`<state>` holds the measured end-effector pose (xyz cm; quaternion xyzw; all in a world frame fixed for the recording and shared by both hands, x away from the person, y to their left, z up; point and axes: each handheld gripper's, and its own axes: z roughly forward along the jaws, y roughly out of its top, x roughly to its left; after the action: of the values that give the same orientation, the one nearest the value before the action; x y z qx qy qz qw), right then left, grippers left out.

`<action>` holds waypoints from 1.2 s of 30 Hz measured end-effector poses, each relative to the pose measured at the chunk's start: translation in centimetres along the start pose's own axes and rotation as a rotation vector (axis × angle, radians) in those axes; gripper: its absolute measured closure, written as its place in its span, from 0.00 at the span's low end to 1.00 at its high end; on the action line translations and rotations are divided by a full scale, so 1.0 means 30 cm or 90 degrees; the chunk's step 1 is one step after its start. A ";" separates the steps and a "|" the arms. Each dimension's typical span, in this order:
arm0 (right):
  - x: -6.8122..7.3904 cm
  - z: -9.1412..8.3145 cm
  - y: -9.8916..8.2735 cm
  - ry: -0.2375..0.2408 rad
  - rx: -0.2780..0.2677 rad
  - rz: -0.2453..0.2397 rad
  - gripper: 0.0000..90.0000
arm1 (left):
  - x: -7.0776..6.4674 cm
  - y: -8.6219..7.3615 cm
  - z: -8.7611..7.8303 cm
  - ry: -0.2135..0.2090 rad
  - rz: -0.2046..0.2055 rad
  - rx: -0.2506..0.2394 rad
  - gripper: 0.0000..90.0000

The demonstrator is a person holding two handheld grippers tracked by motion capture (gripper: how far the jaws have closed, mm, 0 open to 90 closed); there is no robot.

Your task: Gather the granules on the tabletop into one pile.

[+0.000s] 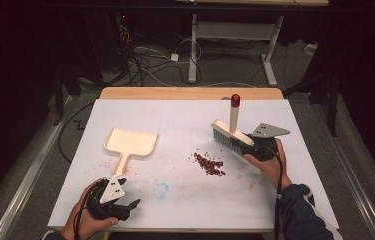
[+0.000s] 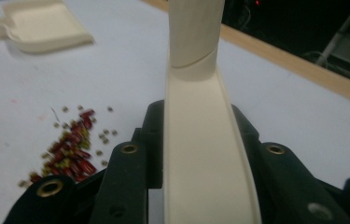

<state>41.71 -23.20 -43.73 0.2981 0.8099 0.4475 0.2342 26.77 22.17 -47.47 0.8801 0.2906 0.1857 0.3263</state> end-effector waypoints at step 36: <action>0.114 0.148 0.137 0.033 -0.025 -0.117 0.76 | 0.009 -0.001 0.006 -0.005 -0.002 0.006 0.22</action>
<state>43.27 -16.50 -42.73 0.2063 0.8306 0.4479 0.2587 27.06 22.28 -47.60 0.8818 0.2917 0.1803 0.3237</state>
